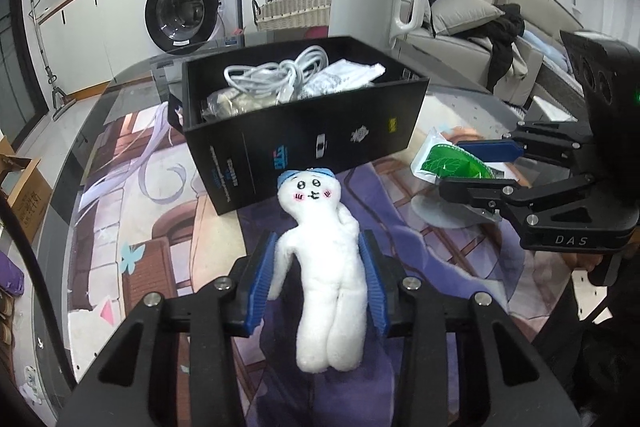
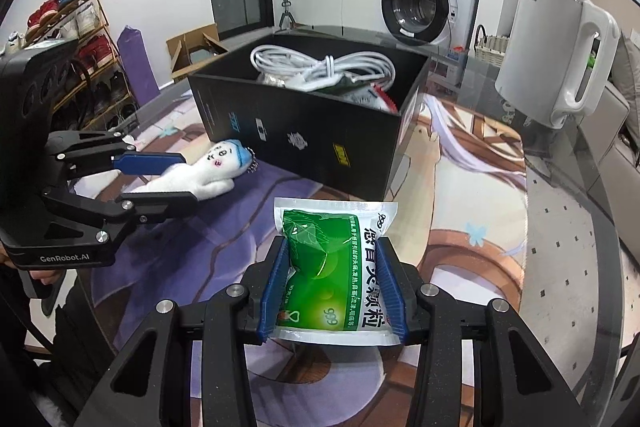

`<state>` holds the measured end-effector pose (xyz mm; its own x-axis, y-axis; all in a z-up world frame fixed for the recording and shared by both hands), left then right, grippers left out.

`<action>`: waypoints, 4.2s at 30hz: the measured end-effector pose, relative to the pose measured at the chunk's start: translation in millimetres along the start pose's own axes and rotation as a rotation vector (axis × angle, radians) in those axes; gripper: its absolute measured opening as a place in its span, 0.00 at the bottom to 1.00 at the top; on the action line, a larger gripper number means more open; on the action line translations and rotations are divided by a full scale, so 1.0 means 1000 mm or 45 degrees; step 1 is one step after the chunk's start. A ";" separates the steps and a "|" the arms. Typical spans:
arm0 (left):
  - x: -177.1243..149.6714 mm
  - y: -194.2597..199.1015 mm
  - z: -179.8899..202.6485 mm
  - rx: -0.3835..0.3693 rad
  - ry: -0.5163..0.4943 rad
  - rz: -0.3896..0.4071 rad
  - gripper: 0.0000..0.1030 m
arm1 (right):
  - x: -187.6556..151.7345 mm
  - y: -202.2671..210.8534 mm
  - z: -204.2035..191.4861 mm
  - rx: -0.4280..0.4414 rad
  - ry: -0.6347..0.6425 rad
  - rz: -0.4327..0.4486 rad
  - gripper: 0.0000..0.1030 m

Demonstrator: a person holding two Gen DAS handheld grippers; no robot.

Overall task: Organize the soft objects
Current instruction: 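Lift the sachet with the right gripper while the left grasps the white plush doll, then carry the sachet and the doll over the box with both grippers, then release the sachet and the doll into the box with both grippers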

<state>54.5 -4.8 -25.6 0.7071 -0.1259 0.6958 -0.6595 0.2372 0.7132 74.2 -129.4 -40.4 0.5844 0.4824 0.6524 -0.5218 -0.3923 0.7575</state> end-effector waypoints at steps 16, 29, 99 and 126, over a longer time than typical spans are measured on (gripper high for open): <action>0.019 0.033 -0.004 -0.036 0.067 0.169 0.39 | 0.016 0.036 -0.001 0.026 -0.024 0.140 0.43; 0.042 0.048 -0.012 0.035 0.121 0.238 0.39 | 0.043 0.059 -0.005 0.034 -0.006 0.259 0.42; 0.085 -0.041 -0.035 0.142 0.030 0.126 0.49 | 0.113 -0.059 0.017 -0.058 0.127 0.204 0.58; 0.030 0.032 -0.023 0.212 0.148 0.389 1.00 | 0.038 0.043 -0.001 -0.089 -0.053 0.504 0.99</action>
<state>60.5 21.1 16.8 0.4887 0.0389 0.8716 -0.8707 0.0857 0.4844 73.3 -127.1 17.3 0.3536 0.2718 0.8950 -0.7519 -0.4866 0.4448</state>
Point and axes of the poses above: each gripper's, at about its wrist camera, not at the fingertips, and y roughly against the way its jaws point, z to its right, x to its top, the point moved 1 cm from there along -y, roughly the way its jaws point
